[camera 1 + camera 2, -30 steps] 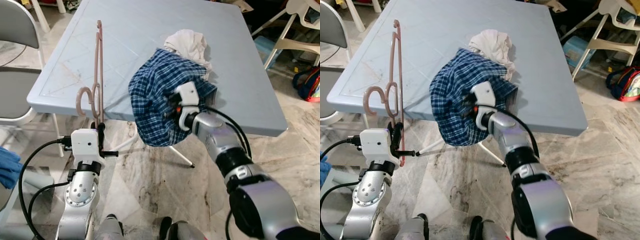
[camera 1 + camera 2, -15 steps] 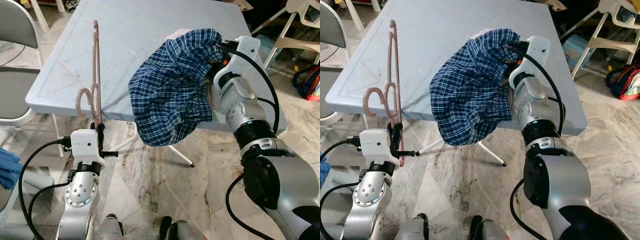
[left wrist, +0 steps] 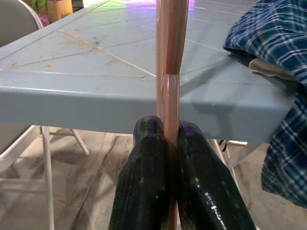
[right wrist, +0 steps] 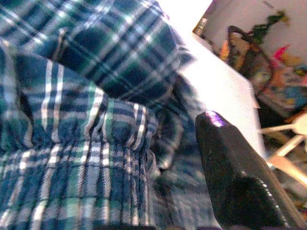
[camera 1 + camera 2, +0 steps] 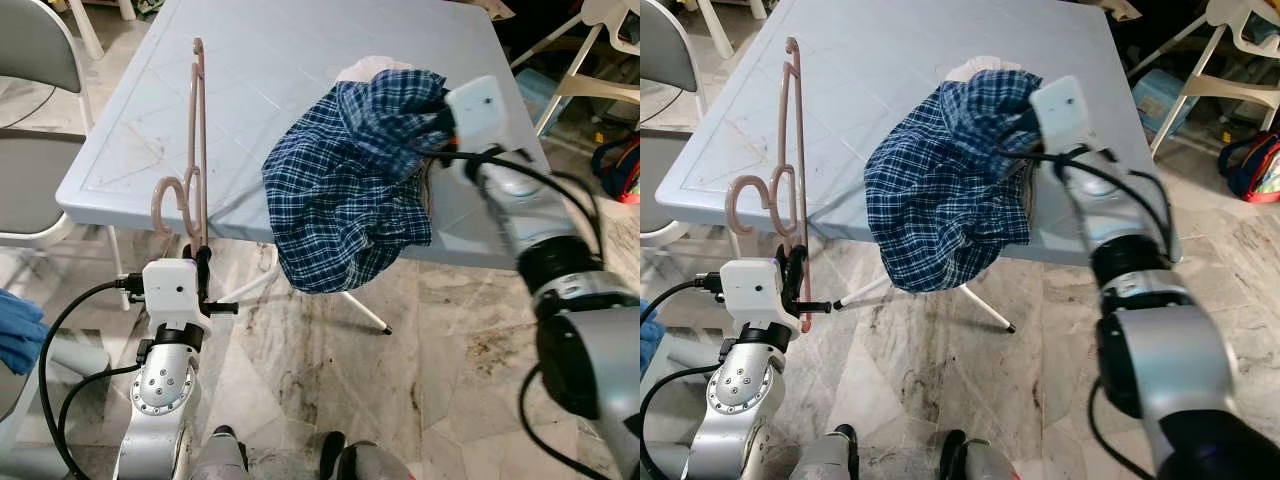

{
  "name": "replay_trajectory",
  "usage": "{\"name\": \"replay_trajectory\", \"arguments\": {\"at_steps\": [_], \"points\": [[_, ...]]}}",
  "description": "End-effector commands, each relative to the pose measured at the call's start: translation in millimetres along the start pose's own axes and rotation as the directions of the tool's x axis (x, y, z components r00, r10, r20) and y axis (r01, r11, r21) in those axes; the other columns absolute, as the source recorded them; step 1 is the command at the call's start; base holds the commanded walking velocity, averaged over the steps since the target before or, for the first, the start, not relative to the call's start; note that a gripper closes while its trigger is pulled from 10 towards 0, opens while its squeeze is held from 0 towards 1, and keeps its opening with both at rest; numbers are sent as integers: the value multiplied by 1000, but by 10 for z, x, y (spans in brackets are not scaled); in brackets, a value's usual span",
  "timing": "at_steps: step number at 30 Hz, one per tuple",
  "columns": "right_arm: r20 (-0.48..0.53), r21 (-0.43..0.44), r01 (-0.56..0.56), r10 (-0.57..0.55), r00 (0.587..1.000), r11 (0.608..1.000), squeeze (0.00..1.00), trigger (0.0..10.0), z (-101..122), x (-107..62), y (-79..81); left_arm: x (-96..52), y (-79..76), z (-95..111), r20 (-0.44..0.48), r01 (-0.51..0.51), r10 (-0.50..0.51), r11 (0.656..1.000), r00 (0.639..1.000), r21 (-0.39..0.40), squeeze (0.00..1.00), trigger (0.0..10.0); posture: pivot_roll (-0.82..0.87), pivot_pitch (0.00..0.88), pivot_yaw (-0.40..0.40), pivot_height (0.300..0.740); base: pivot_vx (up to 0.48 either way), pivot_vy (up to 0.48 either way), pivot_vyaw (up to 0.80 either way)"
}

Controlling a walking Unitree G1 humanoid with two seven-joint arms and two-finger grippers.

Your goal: Hang hanger

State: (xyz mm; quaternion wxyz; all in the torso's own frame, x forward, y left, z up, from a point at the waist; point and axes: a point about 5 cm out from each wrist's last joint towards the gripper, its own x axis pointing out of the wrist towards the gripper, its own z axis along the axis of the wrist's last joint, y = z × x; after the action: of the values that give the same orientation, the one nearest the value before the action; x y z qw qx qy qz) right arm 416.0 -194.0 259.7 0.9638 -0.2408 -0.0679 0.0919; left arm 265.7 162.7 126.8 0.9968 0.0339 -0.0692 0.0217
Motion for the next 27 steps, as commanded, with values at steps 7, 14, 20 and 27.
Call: {"name": "replay_trajectory", "arguments": {"at_steps": [7, 14, 20, 27], "points": [[10, -11, 40, -40, 999, 999, 1000, 10000, -41, -123, -302, 7, -46, -62, -32, 35, -35, 999, 999, -2, 0, 10000, 225, 220, -92, 740, 0, 0, 0], [-9, -1, -50, 50, 999, 999, 1000, 10000, -119, -166, -274, 20, -52, -62, -30, 36, -36, 999, 999, -2, 0, 10000, 226, 218, -95, 740, 0, 0, 0], [-61, -38, -120, 118, 991, 992, 1000, 10000, -288, -303, -349, 10, -37, -67, -31, 32, -32, 999, 999, -2, 0, 10000, 226, 219, -96, 740, 0, 0, 0], [-124, -78, -170, 159, 979, 982, 1000, 10000, -412, -492, -552, 30, -59, -69, -31, 48, -48, 999, 998, -3, 0, 10000, 207, 217, -83, 740, 0, 0, 0]]}}
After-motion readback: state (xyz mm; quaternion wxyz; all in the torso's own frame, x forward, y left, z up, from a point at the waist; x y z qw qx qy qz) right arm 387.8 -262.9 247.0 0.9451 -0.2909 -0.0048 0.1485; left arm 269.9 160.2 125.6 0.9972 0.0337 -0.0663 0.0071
